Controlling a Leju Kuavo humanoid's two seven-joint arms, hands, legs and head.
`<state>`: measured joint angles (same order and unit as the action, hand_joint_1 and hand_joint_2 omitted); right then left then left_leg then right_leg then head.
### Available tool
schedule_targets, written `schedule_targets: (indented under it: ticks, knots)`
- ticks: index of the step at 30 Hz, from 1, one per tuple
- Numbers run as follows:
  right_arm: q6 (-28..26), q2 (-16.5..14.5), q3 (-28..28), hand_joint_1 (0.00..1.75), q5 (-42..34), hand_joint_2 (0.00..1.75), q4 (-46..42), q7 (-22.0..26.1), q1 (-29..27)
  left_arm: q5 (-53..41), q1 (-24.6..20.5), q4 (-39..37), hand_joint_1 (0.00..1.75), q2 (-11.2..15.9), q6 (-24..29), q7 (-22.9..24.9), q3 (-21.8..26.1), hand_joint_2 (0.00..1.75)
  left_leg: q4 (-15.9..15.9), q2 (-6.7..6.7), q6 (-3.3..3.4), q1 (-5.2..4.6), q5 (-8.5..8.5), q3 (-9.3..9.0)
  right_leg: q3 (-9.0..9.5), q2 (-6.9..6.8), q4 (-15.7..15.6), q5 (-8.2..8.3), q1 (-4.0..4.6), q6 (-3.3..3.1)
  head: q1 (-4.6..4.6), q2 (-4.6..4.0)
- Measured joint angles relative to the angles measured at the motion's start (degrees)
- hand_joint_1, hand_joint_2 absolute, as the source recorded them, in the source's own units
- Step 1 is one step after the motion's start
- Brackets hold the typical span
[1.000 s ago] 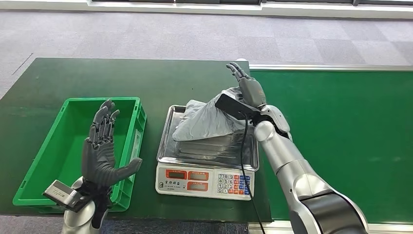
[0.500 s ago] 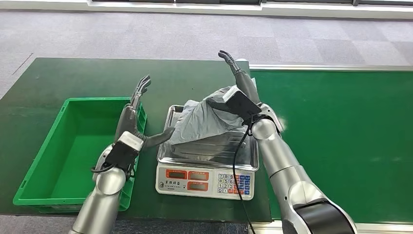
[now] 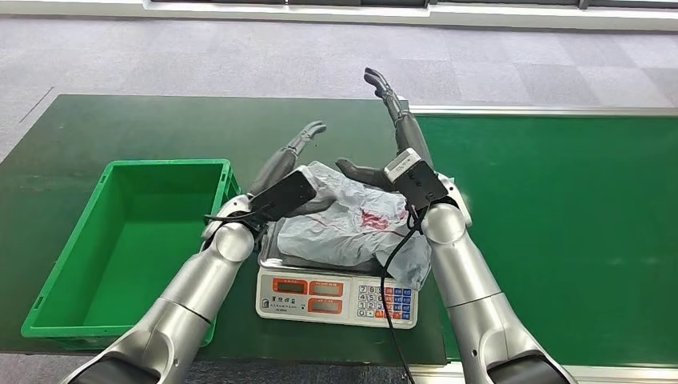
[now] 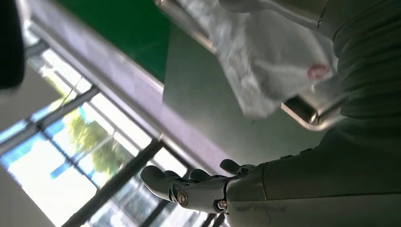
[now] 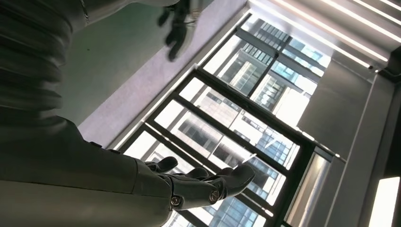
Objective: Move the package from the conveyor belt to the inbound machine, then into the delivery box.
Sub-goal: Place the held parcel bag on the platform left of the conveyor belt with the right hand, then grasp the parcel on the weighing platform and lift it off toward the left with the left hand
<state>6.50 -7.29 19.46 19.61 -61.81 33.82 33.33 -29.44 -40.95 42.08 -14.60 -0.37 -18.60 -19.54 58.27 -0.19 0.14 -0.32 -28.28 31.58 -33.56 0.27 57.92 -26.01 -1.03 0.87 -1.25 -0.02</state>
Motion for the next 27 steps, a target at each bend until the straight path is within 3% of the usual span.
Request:
schedule_targets:
  ticks: [3, 6, 11, 12, 15, 16, 18, 21, 27]
  knots:
    - [-2.84, 1.04, 0.40, 0.00, -0.06, 1.75, -1.00, 0.27, -2.36, -2.10, -1.27, -5.99, 0.00, -1.50, -8.51, 1.51, -3.22, 1.75, 0.00, 0.01, 0.01, -0.01, 0.00, 0.00, 0.01, 0.01, 0.00, 0.00, -0.02, 0.00, 0.00, 0.00]
    - [-6.97, 1.98, 0.26, 0.00, 0.01, 1.75, -3.76, 1.71, -5.41, -2.55, -1.33, -10.53, 0.00, -2.66, -15.29, -0.06, -6.18, 1.75, 0.01, 0.02, 0.01, -0.03, -0.01, 0.03, -0.03, 0.02, 0.00, 0.00, -0.03, 0.00, 0.00, 0.00]
    - [-18.39, 2.46, -2.67, 0.00, -1.25, 1.75, -14.93, 2.72, -10.83, -2.89, -1.43, -14.40, 0.03, -3.76, -18.74, -0.38, -9.91, 1.75, 0.00, -0.15, 0.02, -0.03, -0.02, 0.06, 0.01, -0.15, -0.02, -0.05, -0.03, 0.03, 0.00, 0.00]
    - [-19.36, 2.57, -3.37, 0.00, -1.49, 1.75, -17.21, 2.43, -11.59, -2.98, -1.50, -14.79, 0.14, -3.91, -18.78, -0.22, -10.53, 1.75, -0.01, -0.15, 0.03, -0.03, -0.03, 0.05, 0.01, -0.14, -0.02, -0.06, -0.03, 0.03, 0.00, 0.00]
    - [-23.41, 2.85, -5.28, 0.00, -2.62, 1.75, -23.29, 3.48, -14.02, -4.03, -1.73, -15.67, 1.23, -4.40, -17.96, 0.67, -12.18, 1.75, -0.01, -0.17, 0.07, -0.04, -0.06, -0.02, 0.08, -0.17, -0.04, -0.07, -0.03, 0.04, 0.00, 0.00]
    - [-26.03, 2.87, -6.09, 0.00, -3.37, 1.75, -25.57, 4.38, -15.24, -4.79, -1.69, -15.87, 1.48, -4.63, -16.86, 1.32, -12.87, 1.75, -0.01, -0.25, 0.08, -0.04, -0.05, -0.03, 0.13, -0.26, -0.05, -0.08, -0.03, 0.06, 0.00, 0.00]
    - [-30.92, 3.06, -7.89, 0.00, -4.84, 1.75, -30.03, 5.72, -17.78, -6.17, -1.40, -16.03, 1.55, -5.06, -13.83, 2.83, -14.43, 1.75, 0.00, -0.43, 0.09, -0.04, -0.05, -0.04, 0.23, -0.43, -0.06, -0.12, -0.04, 0.08, 0.01, 0.00]
    - [-33.64, 3.78, -9.94, 0.00, -5.74, 1.75, -35.17, 6.25, -20.55, -6.83, -1.22, -16.05, 1.75, -5.40, -10.93, 4.33, -16.46, 1.75, 0.00, -0.41, 0.13, -0.06, -0.08, -0.10, 0.32, -0.40, -0.06, -0.12, -0.08, 0.09, 0.01, 0.00]
    - [-35.35, 4.39, -11.15, 0.00, -5.93, 1.75, -40.56, 6.32, -25.84, -1.70, 0.06, -15.81, 1.75, -5.81, -1.49, 5.13, -17.34, 1.75, 0.00, -0.42, 0.17, -0.09, -0.10, -0.21, 0.46, -0.41, -0.08, -0.15, -0.10, 0.15, 0.00, -0.01]
